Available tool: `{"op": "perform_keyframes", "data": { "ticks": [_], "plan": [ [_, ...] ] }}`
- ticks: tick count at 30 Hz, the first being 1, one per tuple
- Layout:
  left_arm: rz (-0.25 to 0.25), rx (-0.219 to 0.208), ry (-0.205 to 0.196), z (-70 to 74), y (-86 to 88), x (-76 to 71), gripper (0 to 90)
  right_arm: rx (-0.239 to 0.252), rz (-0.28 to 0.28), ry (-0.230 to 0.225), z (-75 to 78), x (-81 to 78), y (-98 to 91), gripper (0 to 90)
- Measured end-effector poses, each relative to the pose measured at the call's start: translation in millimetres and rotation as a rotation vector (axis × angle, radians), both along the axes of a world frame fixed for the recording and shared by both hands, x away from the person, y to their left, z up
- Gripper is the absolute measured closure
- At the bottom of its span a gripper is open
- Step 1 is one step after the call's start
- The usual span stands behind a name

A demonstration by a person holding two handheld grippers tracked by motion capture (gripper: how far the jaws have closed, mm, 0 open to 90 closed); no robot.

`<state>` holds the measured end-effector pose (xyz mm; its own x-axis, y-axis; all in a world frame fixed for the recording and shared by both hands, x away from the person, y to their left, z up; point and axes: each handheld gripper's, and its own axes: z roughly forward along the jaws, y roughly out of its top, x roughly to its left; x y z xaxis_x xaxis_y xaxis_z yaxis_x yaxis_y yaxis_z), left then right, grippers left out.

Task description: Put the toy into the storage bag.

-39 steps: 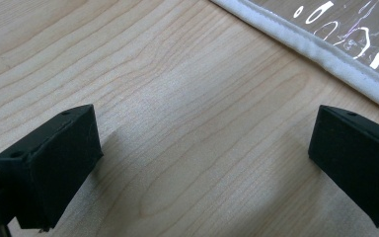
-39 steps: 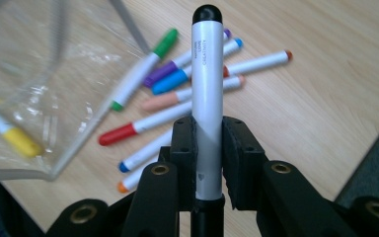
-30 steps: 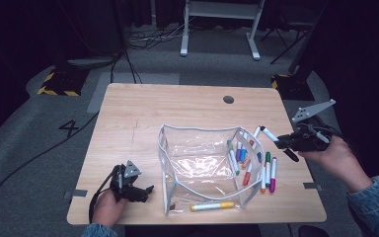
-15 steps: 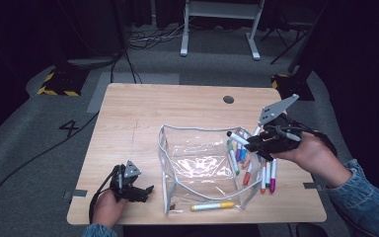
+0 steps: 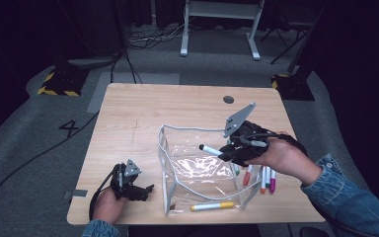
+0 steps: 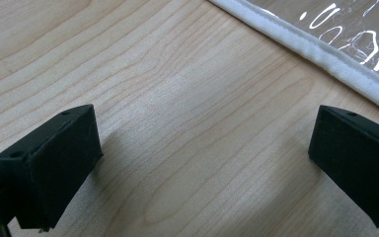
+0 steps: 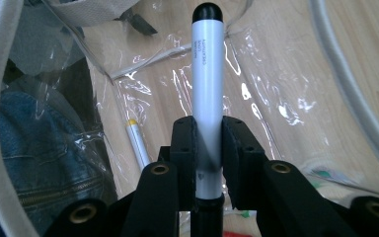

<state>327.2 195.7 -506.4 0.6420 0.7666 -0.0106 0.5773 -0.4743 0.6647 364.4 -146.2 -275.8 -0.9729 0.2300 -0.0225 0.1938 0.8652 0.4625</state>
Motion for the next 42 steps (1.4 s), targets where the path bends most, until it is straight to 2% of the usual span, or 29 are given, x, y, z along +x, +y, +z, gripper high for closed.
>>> {"op": "perform_keyframes", "data": {
  "ticks": [7,8,12,13,17,19,20,22,23,25,26,30,31,33,35,38,42],
  "plan": [
    [-0.002,0.001,0.002,0.1,0.1,0.1,0.0,-0.049,0.042,0.034,-16.8,0.5,18.6,76.6],
    [-0.001,0.000,0.000,0.0,0.0,0.1,0.0,-0.075,0.048,0.052,-24.4,0.1,25.0,76.6],
    [-0.001,0.000,0.000,0.0,0.0,0.1,0.0,-0.113,0.073,0.056,-34.5,0.6,31.9,76.7],
    [-0.001,0.000,0.000,0.0,0.0,0.1,0.0,-0.139,0.087,0.060,-42.4,1.4,36.6,76.6],
    [0.000,0.000,0.000,0.0,0.0,0.0,0.0,-0.191,0.106,0.078,-56.9,3.0,45.7,76.7],
    [-0.001,0.000,0.000,0.0,0.0,0.1,0.0,-0.198,0.112,0.083,-60.4,3.6,47.9,76.6],
    [-0.001,0.000,0.000,0.0,0.0,0.1,0.0,-0.224,0.119,0.096,-67.0,4.2,52.6,76.7],
    [-0.001,0.000,0.001,0.1,0.0,0.0,0.0,-0.231,0.122,0.097,-69.1,4.4,54.1,76.7],
    [-0.002,0.000,0.001,0.0,0.1,0.1,0.0,-0.255,0.134,0.109,-75.0,4.4,58.0,76.7],
    [-0.002,0.000,0.000,0.0,0.1,0.1,0.0,-0.268,0.135,0.118,-78.0,3.9,60.1,76.6],
    [0.000,-0.002,0.003,0.0,-0.1,-0.1,0.0,-0.303,0.152,0.131,-85.3,2.8,64.4,76.7],
    [0.000,-0.002,0.003,0.0,-0.1,-0.1,0.0,-0.367,0.174,0.151,-95.2,0.2,70.6,76.6],
    [0.000,-0.002,0.003,0.0,-0.1,-0.1,0.0,-0.367,0.174,0.151,-95.2,0.2,70.6,76.6],
    [0.001,-0.004,0.005,-0.1,-0.3,-0.1,0.0,-0.419,0.188,0.171,-102.5,2.3,74.6,76.6],
    [0.001,-0.004,0.005,-0.1,-0.2,0.0,0.0,-0.431,0.187,0.174,-104.3,2.5,75.5,76.6],
    [0.001,-0.004,0.005,-0.1,-0.2,0.0,0.0,-0.486,0.202,0.185,-114.1,3.3,79.0,76.6],
    [0.001,-0.004,0.005,-0.1,-0.3,0.0,0.0,-0.511,0.197,0.201,-120.5,3.8,79.9,76.6]
  ]
}}
